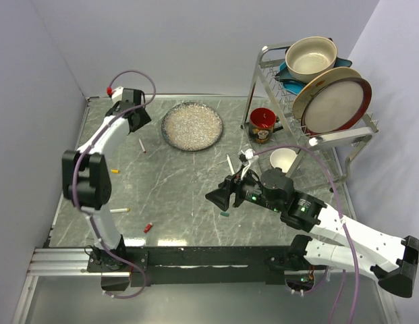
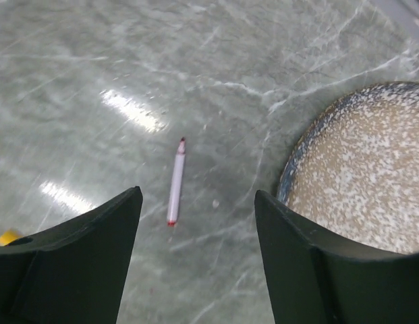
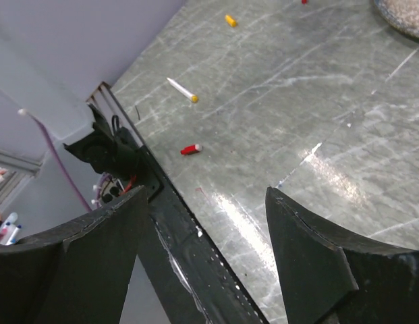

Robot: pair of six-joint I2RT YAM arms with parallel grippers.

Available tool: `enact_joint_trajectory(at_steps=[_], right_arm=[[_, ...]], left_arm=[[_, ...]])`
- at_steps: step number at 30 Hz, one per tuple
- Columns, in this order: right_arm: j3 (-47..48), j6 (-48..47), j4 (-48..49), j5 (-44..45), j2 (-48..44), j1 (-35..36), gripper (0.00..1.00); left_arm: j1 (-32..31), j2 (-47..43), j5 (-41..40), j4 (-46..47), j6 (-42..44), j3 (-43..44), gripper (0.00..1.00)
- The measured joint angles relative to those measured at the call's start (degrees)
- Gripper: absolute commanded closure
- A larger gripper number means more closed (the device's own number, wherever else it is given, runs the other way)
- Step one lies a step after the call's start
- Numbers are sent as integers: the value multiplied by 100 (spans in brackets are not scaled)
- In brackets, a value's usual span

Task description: Insert the pens into the pen caps

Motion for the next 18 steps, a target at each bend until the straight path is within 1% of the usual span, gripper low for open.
enact_joint_trajectory(at_steps=[4,9,13,18], right_arm=[[0,2,83,-4,-4,4,20],[0,0,92,0,-24,4,20],[-2,-13,94,11,-87,4,20],[-4,-24,96,17,-105,4,20]], left_arm=[[4,844,201,-79,216,643,35],[2,1600,348,-219,278,992,41],[2,1915,400,-352,299,992,43],[26,1965,378,-422,367,992,43]])
